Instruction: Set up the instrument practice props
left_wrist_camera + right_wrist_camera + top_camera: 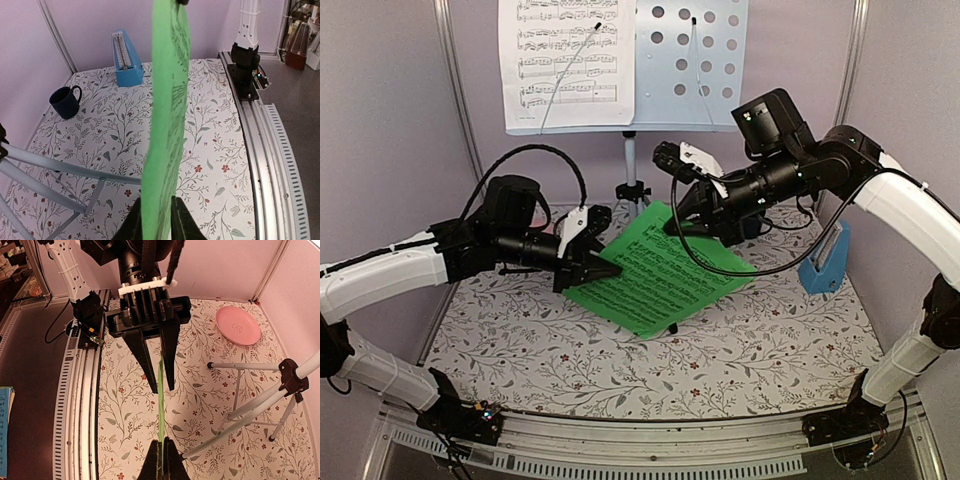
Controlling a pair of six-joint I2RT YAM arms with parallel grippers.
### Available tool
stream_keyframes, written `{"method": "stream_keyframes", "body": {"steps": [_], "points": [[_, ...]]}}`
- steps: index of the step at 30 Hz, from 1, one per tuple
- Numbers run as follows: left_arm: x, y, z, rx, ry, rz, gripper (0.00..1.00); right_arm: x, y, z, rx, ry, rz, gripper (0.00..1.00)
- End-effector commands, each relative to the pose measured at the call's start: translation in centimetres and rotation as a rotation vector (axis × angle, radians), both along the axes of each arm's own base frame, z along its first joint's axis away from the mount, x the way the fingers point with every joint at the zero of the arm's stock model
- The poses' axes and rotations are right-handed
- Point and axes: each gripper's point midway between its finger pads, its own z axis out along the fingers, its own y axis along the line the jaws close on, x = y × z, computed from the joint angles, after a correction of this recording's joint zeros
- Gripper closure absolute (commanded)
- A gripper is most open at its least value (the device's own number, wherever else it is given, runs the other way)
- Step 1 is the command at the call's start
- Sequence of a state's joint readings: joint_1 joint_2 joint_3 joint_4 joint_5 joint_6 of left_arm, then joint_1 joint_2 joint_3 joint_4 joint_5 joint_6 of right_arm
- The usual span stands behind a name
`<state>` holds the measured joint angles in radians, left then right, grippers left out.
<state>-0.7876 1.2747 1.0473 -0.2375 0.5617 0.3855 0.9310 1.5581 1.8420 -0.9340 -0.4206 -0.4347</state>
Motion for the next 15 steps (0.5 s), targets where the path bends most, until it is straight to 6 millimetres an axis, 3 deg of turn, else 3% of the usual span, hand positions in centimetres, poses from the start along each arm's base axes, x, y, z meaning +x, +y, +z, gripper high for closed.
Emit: {"method": "stream_keyframes", "body": {"steps": [1, 4, 5, 8, 11, 15], "points": [[-1.2, -0.9, 0.6, -0.047, 0.014, -0.039, 0.82, 0.3, -0.3, 2.9, 0.063, -0.091, -0.023, 1.00], [-0.7, -1.2, 0.7, -0.047, 0.023, -0.012, 1.00, 0.6, -0.4, 3.9, 0.090, -0.122, -0.039, 1.00], [-0.4, -1.3, 1.2, -0.056, 0.022, 0.005, 1.00, 0.7, -0.4, 4.3, 0.104, -0.133, -0.046, 0.97], [0.1, -1.3, 3.4, -0.121, 0.000, 0.046, 1.00, 1.6, -0.6, 6.0, 0.177, -0.194, -0.103, 0.76], [0.5, -1.1, 6.4, -0.208, -0.010, 0.082, 1.00, 3.4, -1.9, 8.4, 0.285, -0.278, -0.218, 0.41], [1.1, -1.3, 9.6, -0.254, 0.023, 0.100, 1.00, 5.3, -4.7, 12.1, 0.514, -0.312, -0.357, 0.23]]}}
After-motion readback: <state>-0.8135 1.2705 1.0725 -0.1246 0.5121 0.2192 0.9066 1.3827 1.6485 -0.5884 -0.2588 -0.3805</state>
